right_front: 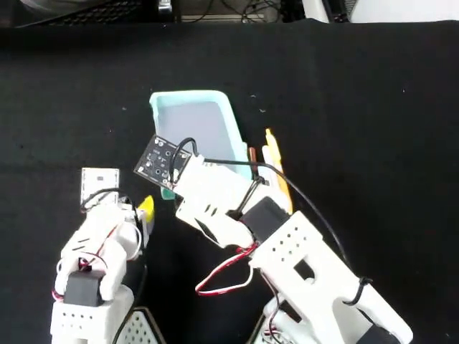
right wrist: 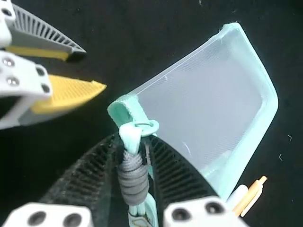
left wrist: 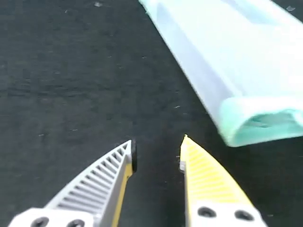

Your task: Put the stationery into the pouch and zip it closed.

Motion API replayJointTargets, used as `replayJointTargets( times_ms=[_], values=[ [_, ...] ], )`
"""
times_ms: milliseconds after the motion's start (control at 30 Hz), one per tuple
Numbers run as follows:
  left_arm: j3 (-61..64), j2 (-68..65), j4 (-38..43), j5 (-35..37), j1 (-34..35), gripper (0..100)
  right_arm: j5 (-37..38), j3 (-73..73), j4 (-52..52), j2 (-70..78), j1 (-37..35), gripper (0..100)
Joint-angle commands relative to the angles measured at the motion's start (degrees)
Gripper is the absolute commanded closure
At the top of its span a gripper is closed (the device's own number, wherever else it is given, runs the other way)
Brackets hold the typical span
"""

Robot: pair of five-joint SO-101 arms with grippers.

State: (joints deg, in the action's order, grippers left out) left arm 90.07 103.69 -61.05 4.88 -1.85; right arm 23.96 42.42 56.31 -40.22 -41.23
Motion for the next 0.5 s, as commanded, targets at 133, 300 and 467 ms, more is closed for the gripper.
replayJointTargets(
  times_ms=[133,300,467],
  values=[
    [-4.1,0.4,1.9,2.4,-6.4,82,-0.7,-3.3,-0.3,-1.7,1.0,98.6],
    [-3.7,0.4,3.7,2.4,-6.4,82,-0.7,-3.2,-0.2,-1.7,1.0,98.6],
    [-2.5,0.2,8.4,2.4,-6.3,82,-0.6,-3.3,1.0,-1.7,1.0,98.6]
  ],
)
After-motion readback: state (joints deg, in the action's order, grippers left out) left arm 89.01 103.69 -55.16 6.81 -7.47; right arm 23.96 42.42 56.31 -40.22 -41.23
